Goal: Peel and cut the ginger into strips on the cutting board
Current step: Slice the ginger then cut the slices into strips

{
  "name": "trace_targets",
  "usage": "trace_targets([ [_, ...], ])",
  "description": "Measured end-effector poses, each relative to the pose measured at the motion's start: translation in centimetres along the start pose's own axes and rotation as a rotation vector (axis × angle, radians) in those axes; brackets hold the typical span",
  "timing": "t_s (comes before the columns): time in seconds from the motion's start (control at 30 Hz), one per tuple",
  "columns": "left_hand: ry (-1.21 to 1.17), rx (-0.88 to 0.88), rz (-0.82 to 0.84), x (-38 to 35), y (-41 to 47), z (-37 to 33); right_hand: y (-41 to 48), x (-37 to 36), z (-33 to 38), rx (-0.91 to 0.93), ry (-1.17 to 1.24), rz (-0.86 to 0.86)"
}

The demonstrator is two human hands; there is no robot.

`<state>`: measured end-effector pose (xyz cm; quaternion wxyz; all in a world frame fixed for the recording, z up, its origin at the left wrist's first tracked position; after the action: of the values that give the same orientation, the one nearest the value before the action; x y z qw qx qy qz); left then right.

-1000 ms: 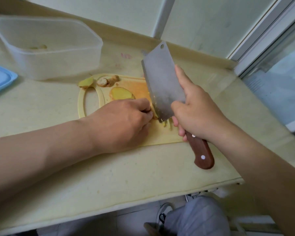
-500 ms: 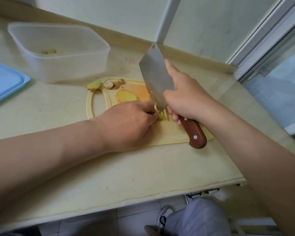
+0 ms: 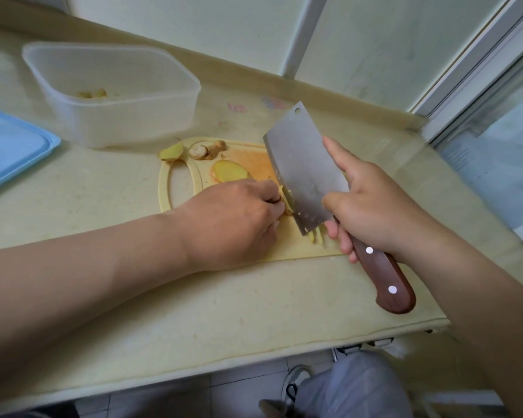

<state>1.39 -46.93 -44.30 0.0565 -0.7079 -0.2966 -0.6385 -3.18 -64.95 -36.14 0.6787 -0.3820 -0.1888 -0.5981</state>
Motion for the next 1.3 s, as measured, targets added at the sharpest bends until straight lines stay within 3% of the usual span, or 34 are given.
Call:
trace_targets([
  [0.67, 0.0, 0.037, 0.026, -0.1, 0.0, 0.0, 0.1, 0.2, -0.7, -0.007, 0.137, 0.009],
  [1.07, 0.016, 0.014, -0.004, 0.0, 0.2, -0.1, 1.8, -0.5, 0.8, -0.044, 0.016, 0.027],
  [1.3, 0.031, 0.026, 0.076, 0.2, 0.0, -0.1, 4.3, -0.7, 2.9, 0.014, -0.079, -0.028],
])
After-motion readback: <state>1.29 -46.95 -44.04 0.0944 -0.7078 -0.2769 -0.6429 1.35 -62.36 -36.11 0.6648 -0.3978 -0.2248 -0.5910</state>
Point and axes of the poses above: each hand's wrist, its own y-axis towards the middle knuckle, its own x-axis out of the back of the hand, z = x × y, the point moved 1 cm from there along y, towards the middle knuckle, and after that the axes turned 9 degrees about z, right-handed, at the moved point
